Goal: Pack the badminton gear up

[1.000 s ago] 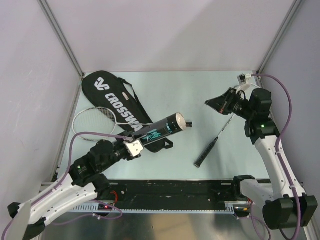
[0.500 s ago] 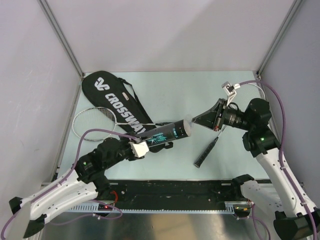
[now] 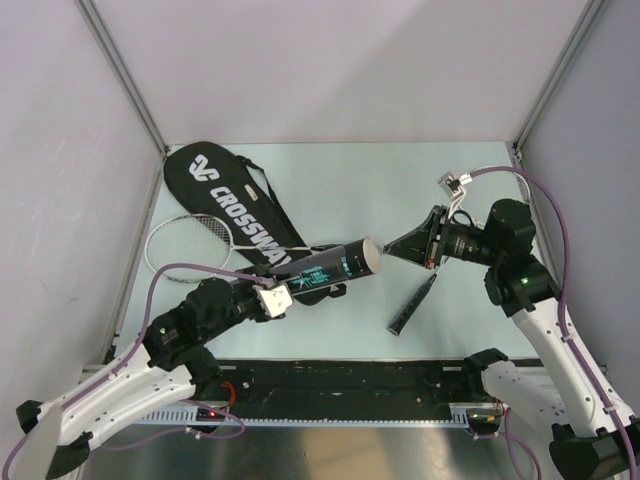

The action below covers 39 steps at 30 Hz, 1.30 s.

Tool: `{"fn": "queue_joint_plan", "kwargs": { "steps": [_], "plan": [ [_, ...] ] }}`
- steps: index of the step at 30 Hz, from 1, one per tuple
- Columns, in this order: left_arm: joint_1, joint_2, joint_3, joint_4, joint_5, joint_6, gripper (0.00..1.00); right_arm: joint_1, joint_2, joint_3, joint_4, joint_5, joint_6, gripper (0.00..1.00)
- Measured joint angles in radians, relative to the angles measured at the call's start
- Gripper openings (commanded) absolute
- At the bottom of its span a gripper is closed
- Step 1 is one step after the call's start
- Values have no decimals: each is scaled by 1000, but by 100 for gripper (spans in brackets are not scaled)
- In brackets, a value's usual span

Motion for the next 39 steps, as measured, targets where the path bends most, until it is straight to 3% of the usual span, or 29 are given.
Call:
{"fn": "queue_joint_plan", "kwargs": {
  "steps": [26,33,39],
  "plan": [
    [1,-6,0,-8,1,-2,49,100,16,0,-29,183,-11,1],
    [1,-8,0,-15,2,-2,49,127,16,0,-31,201,-8,38],
    [1,-18,0,-16,4,-2,49,130,16,0,-29,205,-6,52]
  ]
}}
